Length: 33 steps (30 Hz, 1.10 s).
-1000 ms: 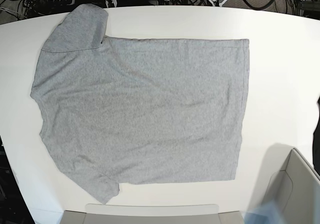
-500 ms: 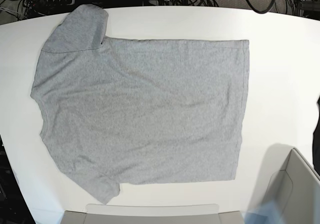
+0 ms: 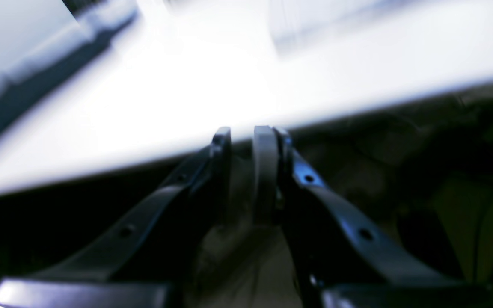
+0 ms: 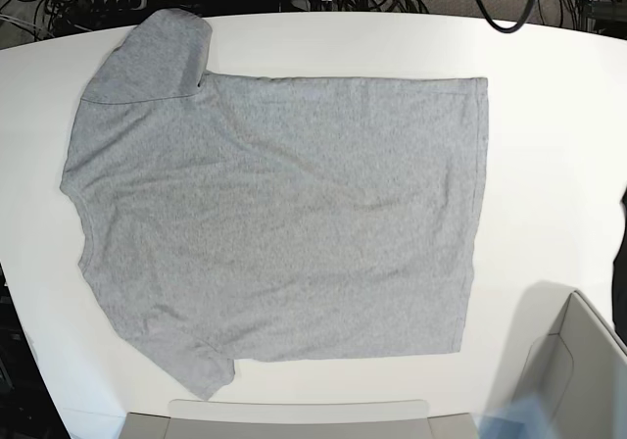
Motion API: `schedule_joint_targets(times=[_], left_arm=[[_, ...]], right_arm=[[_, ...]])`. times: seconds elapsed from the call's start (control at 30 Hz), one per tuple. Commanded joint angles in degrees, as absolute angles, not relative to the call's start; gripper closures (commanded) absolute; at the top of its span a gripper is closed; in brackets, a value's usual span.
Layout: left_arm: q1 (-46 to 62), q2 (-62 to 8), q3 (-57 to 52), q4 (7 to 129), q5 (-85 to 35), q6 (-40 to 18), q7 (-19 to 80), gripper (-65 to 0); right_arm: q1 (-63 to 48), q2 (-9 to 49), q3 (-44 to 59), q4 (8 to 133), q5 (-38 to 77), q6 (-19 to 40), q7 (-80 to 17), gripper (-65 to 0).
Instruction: Fold the T-shirt properly
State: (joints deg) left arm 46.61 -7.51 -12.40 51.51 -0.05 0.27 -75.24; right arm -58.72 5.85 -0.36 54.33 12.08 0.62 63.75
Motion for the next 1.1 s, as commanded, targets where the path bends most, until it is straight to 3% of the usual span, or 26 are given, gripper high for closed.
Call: schedule_joint_targets(times=[0.0,0.27,0.4,0.63,0.9,1.07], left_arm=[[48.40,-6.37,-12.53,55.60,0.04,0.48,-76.53,-12.6],[50.33,-5.14,-12.44,67.82,0.04,0.48,-76.44,-15.7],[50.42,-5.05,-12.09,71.52,0.13,0.48,-74.59,-15.8],[51.56,-5.05,-12.09,75.56,0.13,0.48,-69.05,-15.8],[51.65,-3.91,-12.26,75.47,0.31,0.31,-68.79,-15.8],[51.56,-3.82,-12.00,75.38,0.40,0.31,-68.79,-15.8]], right_arm=[[-60.97,6.11,0.04,59.91,12.53,0.84,65.45,-0.3],[-73.71,10.77,0.13,92.53,22.90,0.84,50.59,-0.3],[-75.00,17.89,1.54,101.32,32.13,0.84,43.74,-4.3],[-75.00,25.10,4.00,104.22,52.00,0.84,39.69,-29.0],[-75.00,34.42,4.09,103.60,65.01,0.84,38.55,-29.9],[-71.87,37.93,4.26,101.41,74.77,0.84,30.46,-29.8]])
